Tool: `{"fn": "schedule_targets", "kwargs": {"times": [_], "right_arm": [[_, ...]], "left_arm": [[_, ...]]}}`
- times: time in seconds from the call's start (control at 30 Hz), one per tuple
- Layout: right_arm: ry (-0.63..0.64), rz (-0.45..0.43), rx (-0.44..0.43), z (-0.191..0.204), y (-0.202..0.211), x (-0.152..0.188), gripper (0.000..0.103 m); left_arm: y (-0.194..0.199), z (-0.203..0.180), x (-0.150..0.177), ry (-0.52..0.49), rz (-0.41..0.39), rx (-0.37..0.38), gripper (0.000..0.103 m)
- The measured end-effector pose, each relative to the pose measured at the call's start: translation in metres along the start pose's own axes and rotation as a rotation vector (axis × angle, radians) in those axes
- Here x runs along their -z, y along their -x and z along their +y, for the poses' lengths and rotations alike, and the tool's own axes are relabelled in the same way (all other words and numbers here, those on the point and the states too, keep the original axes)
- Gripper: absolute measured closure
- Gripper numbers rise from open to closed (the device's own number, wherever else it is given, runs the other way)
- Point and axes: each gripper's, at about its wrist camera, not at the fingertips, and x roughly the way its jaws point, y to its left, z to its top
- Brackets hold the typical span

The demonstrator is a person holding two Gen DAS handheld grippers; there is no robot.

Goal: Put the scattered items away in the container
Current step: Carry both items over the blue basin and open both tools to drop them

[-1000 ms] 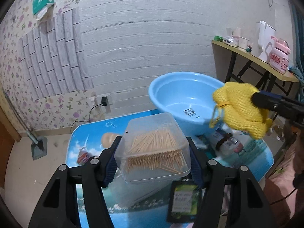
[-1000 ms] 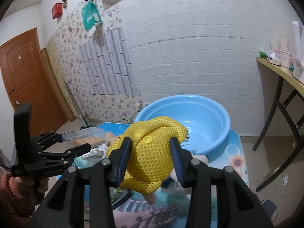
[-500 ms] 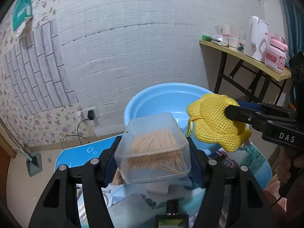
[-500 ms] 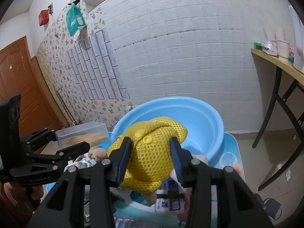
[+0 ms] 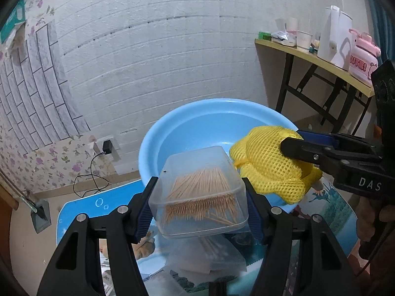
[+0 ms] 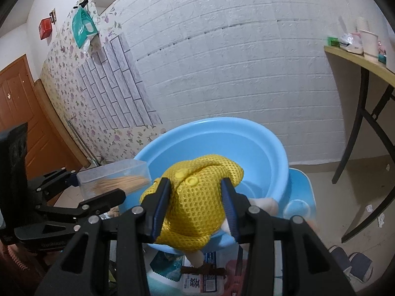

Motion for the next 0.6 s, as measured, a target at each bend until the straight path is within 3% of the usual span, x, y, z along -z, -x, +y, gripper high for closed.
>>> {"fn": "schedule_targets", "kwargs": {"times": [0.6], "right_arm": [[-0.004,0.023,0.018,0.007,0.003,0.006,0.057]], "left_arm": [[0.004,-0.004,0.006,-0.011,0.009,0.004,0.037]]}}
